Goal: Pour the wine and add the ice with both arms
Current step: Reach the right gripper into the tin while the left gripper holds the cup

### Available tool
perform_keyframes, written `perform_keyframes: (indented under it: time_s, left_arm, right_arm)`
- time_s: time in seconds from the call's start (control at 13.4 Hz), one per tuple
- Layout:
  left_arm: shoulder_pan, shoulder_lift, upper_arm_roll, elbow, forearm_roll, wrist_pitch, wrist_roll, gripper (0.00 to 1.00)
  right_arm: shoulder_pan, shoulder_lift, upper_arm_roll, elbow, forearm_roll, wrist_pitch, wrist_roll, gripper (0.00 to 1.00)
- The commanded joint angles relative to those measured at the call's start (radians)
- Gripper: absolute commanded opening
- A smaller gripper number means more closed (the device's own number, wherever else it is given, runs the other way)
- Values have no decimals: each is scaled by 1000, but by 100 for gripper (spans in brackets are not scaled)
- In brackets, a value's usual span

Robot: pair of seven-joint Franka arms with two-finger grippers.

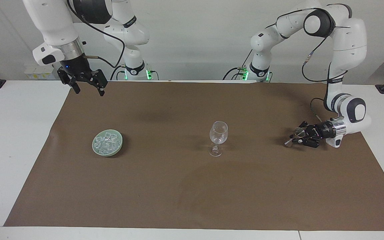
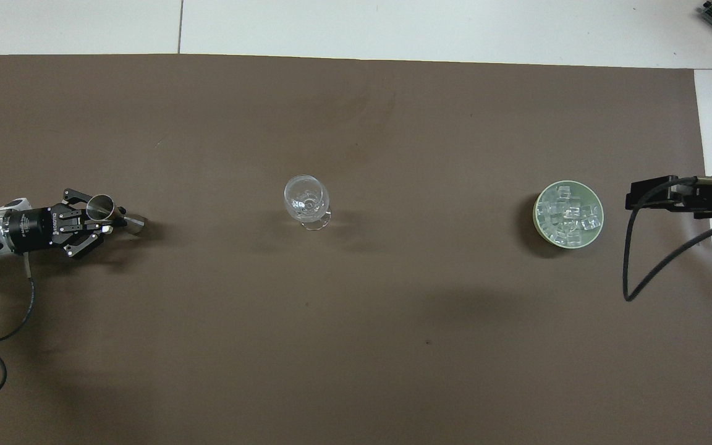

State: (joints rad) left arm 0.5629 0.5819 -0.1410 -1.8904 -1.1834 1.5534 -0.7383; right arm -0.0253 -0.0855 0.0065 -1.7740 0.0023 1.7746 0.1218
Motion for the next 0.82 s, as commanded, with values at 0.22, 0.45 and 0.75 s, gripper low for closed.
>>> perform_keyframes:
  time_s: [0.22,0.45,0.75]
  left_arm:
    - [-11,26,9,25,16,-27,17,0]
    - [-11,30,9,25,16,-27,20,0]
    - [-17,32,9,25,16,-27,26,0]
  right_arm:
    - [-36,-21,1,-249,-11,254,-134,99]
    - [-44,50,1,-271,-28,325,-136,98]
    - [-38,159,1,-295,-30,449,-146,87]
